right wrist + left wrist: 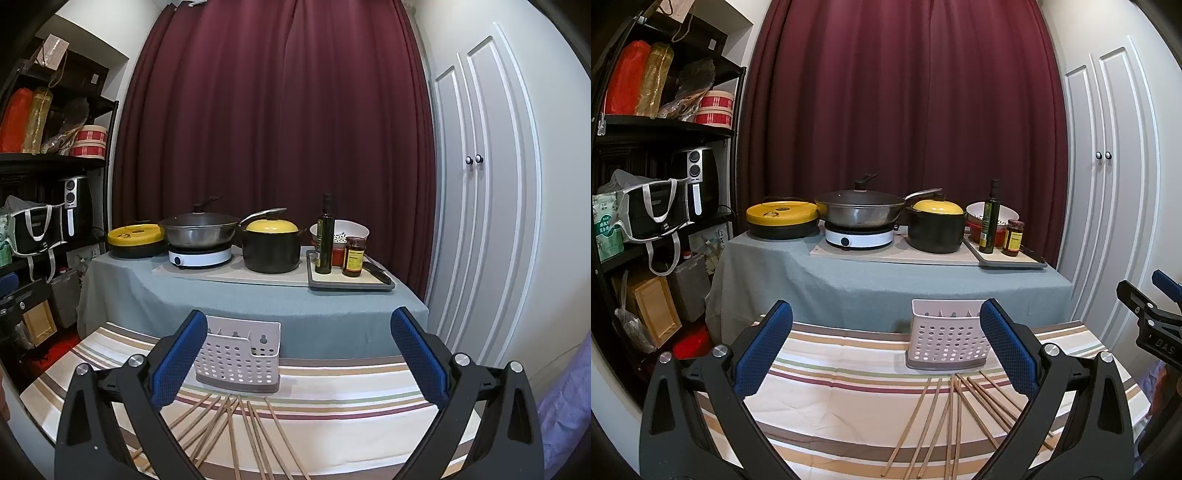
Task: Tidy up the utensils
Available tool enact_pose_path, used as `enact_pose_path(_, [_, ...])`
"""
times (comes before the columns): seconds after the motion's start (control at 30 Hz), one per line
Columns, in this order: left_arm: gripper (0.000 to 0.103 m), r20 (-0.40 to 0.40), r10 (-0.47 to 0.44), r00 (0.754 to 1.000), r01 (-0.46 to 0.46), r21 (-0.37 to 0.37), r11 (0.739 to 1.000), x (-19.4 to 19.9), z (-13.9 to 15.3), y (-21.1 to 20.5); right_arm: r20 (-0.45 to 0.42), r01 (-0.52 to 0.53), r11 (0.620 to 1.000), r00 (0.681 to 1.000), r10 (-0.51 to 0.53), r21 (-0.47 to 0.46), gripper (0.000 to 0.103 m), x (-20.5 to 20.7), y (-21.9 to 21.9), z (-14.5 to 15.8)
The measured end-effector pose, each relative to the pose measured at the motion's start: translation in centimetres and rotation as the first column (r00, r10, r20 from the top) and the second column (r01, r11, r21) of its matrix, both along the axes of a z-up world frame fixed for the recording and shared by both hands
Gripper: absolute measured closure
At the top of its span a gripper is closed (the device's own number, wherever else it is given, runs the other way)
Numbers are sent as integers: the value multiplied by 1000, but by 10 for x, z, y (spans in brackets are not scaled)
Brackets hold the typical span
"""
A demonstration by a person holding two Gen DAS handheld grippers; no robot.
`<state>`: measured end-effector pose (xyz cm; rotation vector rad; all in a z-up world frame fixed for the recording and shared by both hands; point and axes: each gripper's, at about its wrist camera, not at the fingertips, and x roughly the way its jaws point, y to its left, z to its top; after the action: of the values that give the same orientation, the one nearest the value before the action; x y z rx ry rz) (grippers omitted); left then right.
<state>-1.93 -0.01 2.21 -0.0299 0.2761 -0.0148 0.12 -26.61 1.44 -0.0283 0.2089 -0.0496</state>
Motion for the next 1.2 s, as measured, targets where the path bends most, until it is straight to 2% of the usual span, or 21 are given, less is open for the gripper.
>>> enact_pose_path(0.53, [4, 2, 5, 1000, -5, 2, 1000, 10, -1, -11, 9, -1, 1000, 1000, 1, -1, 6, -1, -3, -6])
enact_pose_path(0.57, [4, 3, -1, 1000, 1, -1, 1000, -1, -1, 0, 9, -1, 1000, 1000, 1, -1, 6, -1, -3, -5])
enact_pose_path(1.2, [4, 6, -2, 1000, 2, -2, 1000, -2, 0, -2, 10, -1, 1000, 1000, 1, -6, 6, -1, -6, -4])
